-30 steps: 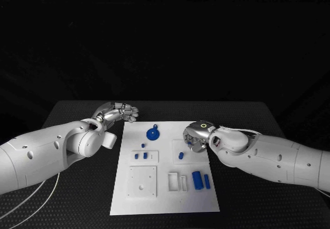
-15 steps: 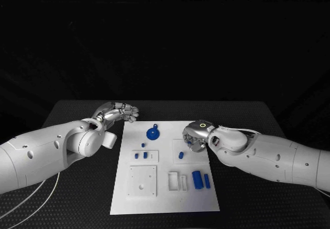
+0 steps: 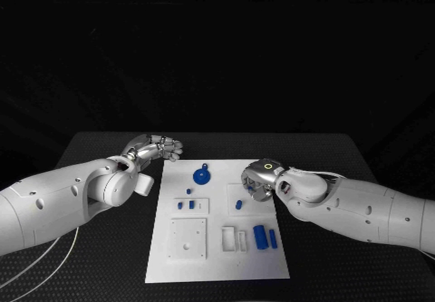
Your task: Assemble the parts on the task board
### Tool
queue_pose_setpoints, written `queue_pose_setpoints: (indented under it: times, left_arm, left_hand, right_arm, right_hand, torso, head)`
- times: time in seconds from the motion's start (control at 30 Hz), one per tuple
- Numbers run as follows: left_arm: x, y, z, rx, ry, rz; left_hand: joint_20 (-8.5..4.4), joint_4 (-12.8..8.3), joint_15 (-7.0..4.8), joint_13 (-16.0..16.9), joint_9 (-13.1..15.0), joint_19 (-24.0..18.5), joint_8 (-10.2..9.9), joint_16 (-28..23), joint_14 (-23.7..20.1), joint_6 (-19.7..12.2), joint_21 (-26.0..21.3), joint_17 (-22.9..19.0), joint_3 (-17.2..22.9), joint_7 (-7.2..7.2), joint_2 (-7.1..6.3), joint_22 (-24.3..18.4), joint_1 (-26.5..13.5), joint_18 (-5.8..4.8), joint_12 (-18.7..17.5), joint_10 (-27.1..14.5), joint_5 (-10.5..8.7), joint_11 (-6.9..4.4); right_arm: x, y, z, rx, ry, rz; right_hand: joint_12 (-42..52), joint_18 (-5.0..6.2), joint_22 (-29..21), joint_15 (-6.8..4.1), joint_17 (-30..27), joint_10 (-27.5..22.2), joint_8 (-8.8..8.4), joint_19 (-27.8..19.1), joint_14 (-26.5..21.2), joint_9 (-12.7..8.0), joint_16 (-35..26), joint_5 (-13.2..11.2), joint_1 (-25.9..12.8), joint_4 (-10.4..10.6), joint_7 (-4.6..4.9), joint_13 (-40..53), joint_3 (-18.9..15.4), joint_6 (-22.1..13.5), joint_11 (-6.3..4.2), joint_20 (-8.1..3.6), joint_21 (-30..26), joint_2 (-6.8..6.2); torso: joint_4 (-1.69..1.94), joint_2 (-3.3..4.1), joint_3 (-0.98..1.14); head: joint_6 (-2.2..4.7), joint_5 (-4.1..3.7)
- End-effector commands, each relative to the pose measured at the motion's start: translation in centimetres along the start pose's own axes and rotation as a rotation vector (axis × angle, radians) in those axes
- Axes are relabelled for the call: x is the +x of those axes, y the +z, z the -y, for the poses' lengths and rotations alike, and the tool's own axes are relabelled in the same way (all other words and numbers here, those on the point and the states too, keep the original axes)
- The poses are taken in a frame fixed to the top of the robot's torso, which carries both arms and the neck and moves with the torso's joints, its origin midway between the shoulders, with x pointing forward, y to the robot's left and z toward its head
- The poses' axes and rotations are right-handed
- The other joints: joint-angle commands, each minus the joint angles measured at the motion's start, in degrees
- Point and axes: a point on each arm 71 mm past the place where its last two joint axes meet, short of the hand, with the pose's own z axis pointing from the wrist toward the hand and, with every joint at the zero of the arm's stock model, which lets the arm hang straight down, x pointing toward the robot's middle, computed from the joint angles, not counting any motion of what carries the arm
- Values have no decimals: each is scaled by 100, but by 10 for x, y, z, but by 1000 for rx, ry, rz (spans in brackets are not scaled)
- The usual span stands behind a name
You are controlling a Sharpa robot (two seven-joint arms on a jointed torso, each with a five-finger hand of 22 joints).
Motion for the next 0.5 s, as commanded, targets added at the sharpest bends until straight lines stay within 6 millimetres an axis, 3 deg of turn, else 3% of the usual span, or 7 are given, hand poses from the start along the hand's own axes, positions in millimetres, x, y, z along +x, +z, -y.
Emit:
queue_pose_setpoints:
  times: [0.03,0.5]
  left_arm:
    - [2,0,1,8,-6,-12]
    - [1,0,1,6,-6,-12]
  left_hand:
    - [20,-35,48,-7,-12,-36,-24,-25,-5,-55,-26,12,-3,-3,-24,7,15,31,-26,-27,11,3]
    - [22,-33,49,-10,-16,-35,-30,-41,-3,-75,-28,31,-4,6,-24,9,13,31,-27,-30,11,5]
  right_arm:
    - [-1,0,-1,1,-13,16]
    - [-15,1,-2,2,12,49]
  right_hand:
    - [32,78,137,-2,8,37,34,60,46,9,16,-5,40,-9,-11,8,40,38,-4,-1,28,-27]
    - [33,78,136,-5,29,41,33,68,55,28,7,-9,28,11,-14,32,61,45,-7,-3,43,-48]
  torso:
    - [3,1,-4]
    - [-3,1,1]
  head:
    - [2,11]
    - [7,32]
